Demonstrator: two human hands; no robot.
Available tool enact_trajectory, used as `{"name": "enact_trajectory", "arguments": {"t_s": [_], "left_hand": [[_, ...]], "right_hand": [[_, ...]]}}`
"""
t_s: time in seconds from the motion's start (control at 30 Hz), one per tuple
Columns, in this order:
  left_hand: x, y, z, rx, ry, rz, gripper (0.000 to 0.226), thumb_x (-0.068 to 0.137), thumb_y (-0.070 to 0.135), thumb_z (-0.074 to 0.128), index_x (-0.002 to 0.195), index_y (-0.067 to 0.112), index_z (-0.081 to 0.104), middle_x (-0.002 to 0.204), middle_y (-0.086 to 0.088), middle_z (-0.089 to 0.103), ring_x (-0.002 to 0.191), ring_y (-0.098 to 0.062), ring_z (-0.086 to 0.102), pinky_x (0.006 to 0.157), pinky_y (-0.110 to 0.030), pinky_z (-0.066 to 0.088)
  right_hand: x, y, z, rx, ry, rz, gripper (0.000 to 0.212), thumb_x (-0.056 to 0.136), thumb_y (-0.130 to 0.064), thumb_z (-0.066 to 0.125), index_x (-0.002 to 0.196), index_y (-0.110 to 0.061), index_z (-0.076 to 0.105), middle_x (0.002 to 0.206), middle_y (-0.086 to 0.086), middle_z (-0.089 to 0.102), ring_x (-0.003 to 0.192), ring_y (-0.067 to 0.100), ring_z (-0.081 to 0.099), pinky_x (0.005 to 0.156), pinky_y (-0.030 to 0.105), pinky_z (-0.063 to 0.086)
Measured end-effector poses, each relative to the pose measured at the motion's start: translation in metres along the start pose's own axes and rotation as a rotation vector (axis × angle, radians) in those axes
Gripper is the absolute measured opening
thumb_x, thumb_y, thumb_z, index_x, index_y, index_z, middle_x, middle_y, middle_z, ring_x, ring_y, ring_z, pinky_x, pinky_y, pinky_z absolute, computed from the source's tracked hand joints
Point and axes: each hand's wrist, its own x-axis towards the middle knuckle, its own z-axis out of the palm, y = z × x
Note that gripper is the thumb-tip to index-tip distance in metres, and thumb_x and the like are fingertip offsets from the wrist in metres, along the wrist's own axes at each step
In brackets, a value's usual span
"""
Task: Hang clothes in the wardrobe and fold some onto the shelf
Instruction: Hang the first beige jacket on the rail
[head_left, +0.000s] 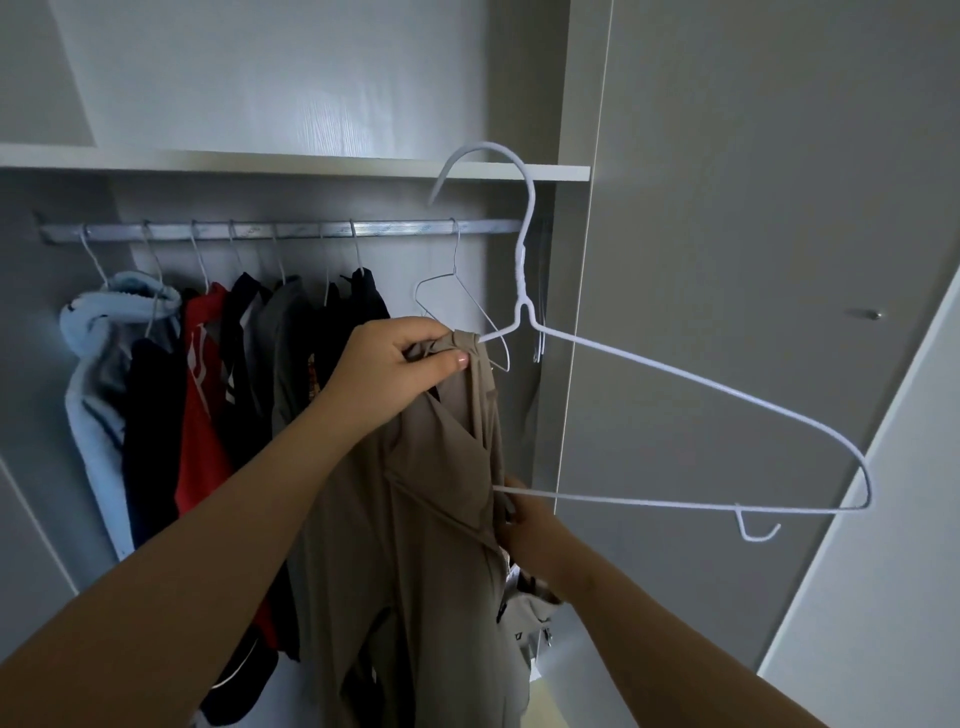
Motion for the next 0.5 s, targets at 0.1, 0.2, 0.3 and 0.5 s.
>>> {"name": "enact_trajectory", "arguments": {"t_s": [0.1, 0.2, 0.3, 0.5], "left_hand": [[-0.002, -0.002, -0.005, -0.008, -0.012, -0.009, 0.037, 0.077, 0.023, 0.066, 0.073, -0.014, 0.059, 0.060, -0.028, 0.046, 0.057, -0.027, 0.042, 0.061, -0.028, 0.036], [-0.002, -0.005, -0.012, 0.008, -0.015, -0.012, 0.031, 0.077, 0.019, 0.066, 0.067, -0.010, 0.057, 0.056, -0.018, 0.041, 0.055, -0.013, 0.039, 0.058, -0.024, 0.034], [-0.001, -0.008, -0.021, 0.008, 0.031, -0.023, 0.029, 0.079, 0.010, 0.068, 0.070, -0.015, 0.058, 0.057, -0.019, 0.042, 0.056, -0.011, 0.040, 0.057, -0.014, 0.035], [-0.003, -0.013, -0.045, 0.072, 0.060, -0.023, 0.010, 0.081, -0.001, 0.065, 0.071, -0.001, 0.065, 0.056, 0.001, 0.051, 0.054, 0.003, 0.049, 0.057, -0.002, 0.035]], "right_hand": [[-0.003, 0.004, -0.003, -0.131, -0.054, 0.056, 0.024, 0.085, -0.001, 0.054, 0.106, -0.007, 0.064, 0.085, -0.006, 0.061, 0.089, 0.014, 0.056, 0.087, 0.029, 0.043], [-0.010, 0.009, -0.011, -0.255, -0.026, 0.159, 0.024, 0.084, -0.014, 0.058, 0.104, -0.001, 0.059, 0.099, 0.013, 0.064, 0.090, 0.024, 0.061, 0.084, 0.034, 0.048], [-0.019, 0.019, -0.017, -0.425, -0.039, 0.252, 0.010, 0.087, -0.020, 0.058, 0.087, -0.011, 0.056, 0.087, 0.005, 0.057, 0.081, 0.016, 0.052, 0.069, 0.025, 0.041], [-0.021, 0.030, -0.024, -0.446, -0.023, 0.377, 0.037, 0.093, -0.020, 0.050, 0.058, -0.019, 0.040, 0.058, -0.003, 0.041, 0.052, 0.008, 0.040, 0.045, 0.014, 0.029]]}}
